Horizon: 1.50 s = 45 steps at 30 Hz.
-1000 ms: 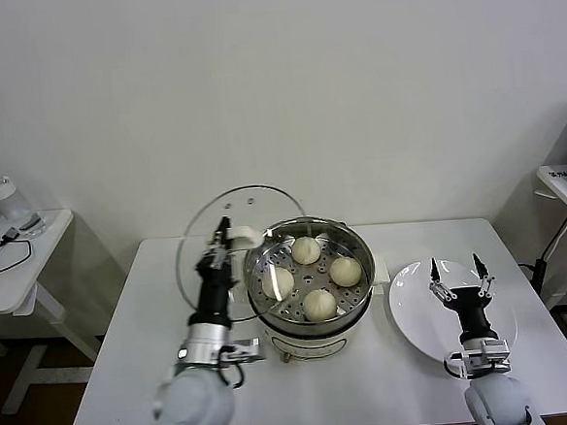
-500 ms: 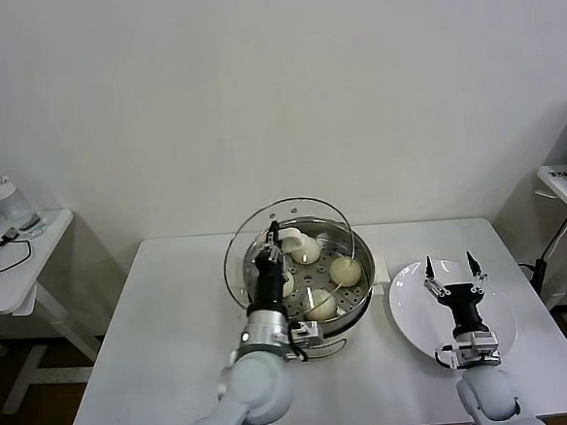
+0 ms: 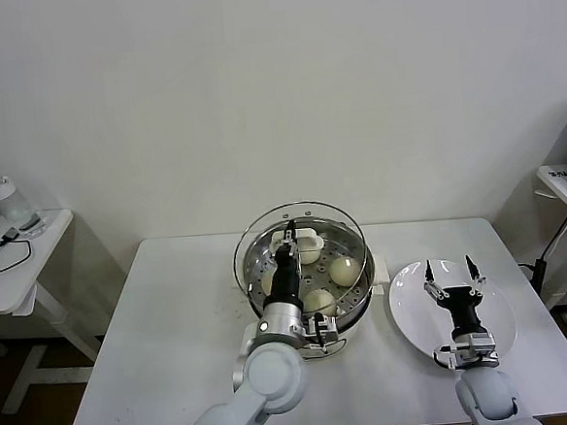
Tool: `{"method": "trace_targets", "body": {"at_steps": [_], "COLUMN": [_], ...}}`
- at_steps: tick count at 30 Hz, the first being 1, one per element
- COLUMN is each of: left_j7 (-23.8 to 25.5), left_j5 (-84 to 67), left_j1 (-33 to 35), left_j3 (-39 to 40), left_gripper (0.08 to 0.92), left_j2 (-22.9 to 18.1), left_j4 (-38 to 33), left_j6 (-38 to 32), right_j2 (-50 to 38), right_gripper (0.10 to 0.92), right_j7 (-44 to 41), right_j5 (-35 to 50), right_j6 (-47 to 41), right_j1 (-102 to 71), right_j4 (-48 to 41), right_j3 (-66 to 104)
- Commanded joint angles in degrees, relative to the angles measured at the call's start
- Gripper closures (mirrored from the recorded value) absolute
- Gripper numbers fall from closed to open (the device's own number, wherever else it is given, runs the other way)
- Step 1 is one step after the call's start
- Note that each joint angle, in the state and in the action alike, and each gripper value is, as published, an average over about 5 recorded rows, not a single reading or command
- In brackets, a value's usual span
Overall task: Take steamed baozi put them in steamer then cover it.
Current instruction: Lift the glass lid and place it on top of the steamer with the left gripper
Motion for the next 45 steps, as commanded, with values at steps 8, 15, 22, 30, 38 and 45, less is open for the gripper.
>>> {"method": "trace_targets", "body": {"at_steps": [8, 15, 22, 30, 38, 45], "left_j7": [7.1, 7.5, 7.5, 7.4, 7.2, 7.0], "left_j5": [3.4, 4.0, 5.4, 6.7, 7.0, 7.2], "left_j1": [-2.6, -3.0, -3.0, -2.9, -2.9, -2.9], "left_j3": [2.5, 3.4, 3.3, 3.0, 3.0, 3.0], "left_gripper": [0.813, 0.813, 0.813, 0.813, 0.813, 0.813], "left_j2": [-0.9, -1.0, -1.8, -2.1, -2.3, -2.5], "left_j4": [2.3, 3.4, 4.3, 5.0, 5.5, 6.1], "left_j6": [1.6, 1.5, 1.1, 0.4, 0.1, -0.6], "right_j2": [0.3, 0.3, 0.6, 0.7, 0.8, 0.8], "right_gripper": [0.203, 0.203, 0.203, 0.203, 0.203, 0.203], "right_j7": [-0.1, -0.2, -0.3, -0.3, -0.3, -0.3], "right_j5": [-0.3, -0.2, -0.3, -0.3, -0.3, -0.4], "right_j6": [0.2, 0.3, 0.4, 0.6, 1.0, 1.2], "right_j1": [0.7, 0.7, 0.7, 0.8, 0.7, 0.4], "right_j4": [-1.0, -1.3, -1.5, -1.8, -2.2, -2.4], "right_j3": [-0.1, 0.0, 0.0, 0.0, 0.2, 0.5]}}
